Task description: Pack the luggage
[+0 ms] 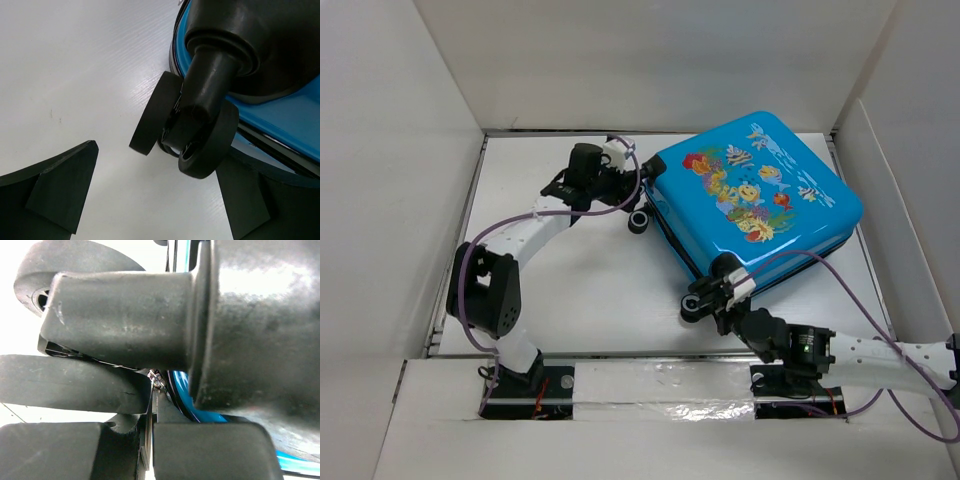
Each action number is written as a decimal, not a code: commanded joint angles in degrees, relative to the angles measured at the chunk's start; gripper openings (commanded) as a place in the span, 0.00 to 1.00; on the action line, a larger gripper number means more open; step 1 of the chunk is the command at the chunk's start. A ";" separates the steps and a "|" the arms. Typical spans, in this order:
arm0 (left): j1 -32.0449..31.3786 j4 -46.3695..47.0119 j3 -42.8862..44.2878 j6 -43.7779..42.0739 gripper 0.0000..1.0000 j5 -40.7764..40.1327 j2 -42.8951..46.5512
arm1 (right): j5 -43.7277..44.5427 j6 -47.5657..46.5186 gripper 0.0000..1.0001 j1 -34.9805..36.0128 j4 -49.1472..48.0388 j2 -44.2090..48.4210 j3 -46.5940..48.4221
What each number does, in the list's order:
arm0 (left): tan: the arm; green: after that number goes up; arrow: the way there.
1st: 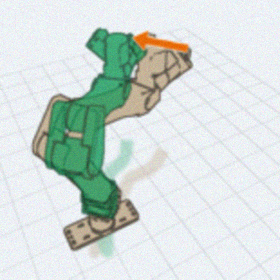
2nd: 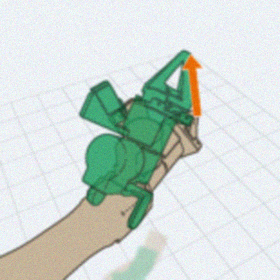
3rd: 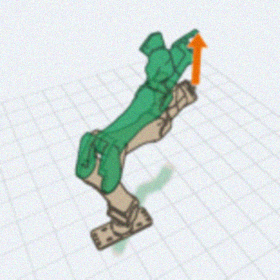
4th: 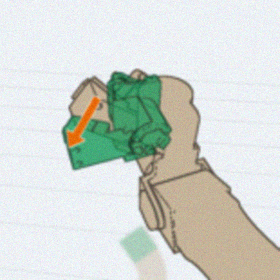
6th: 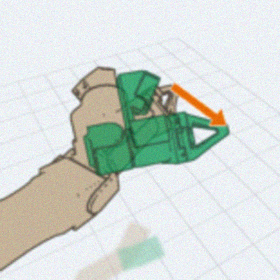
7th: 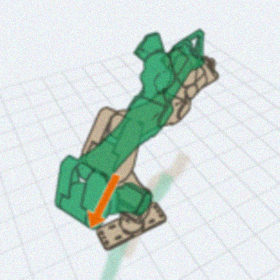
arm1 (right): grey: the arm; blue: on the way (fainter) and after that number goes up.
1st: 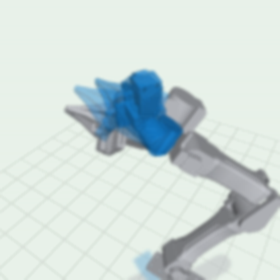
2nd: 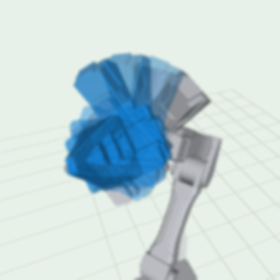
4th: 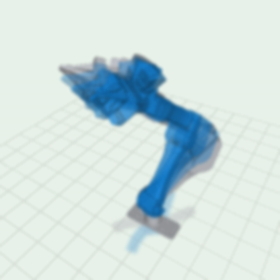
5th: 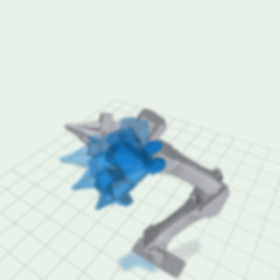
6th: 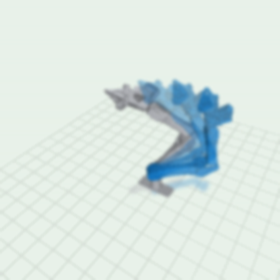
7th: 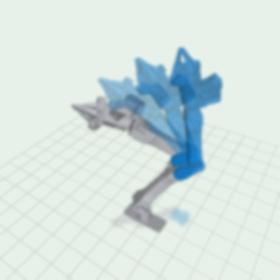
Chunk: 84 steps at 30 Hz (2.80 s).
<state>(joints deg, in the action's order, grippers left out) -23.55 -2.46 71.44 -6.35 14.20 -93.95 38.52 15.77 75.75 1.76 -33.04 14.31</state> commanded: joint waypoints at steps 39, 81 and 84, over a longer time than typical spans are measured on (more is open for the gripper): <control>-16.16 32.16 -31.62 23.48 0.00 -29.54 11.94 | -27.30 -15.06 0.00 -35.20 -1.14 3.00 12.67; -30.33 32.52 -35.48 37.54 0.00 -8.23 39.01 | -29.37 -9.53 0.00 -13.43 -39.17 -43.95 26.83; -30.33 31.30 -38.56 39.39 0.00 -7.34 43.75 | -35.17 -11.63 0.00 -13.43 -42.71 -49.12 30.14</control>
<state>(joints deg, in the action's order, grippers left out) -51.51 17.08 32.47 31.35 -6.22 -57.30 20.51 5.76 59.00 -24.45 -78.81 37.17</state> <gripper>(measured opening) 0.455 0.009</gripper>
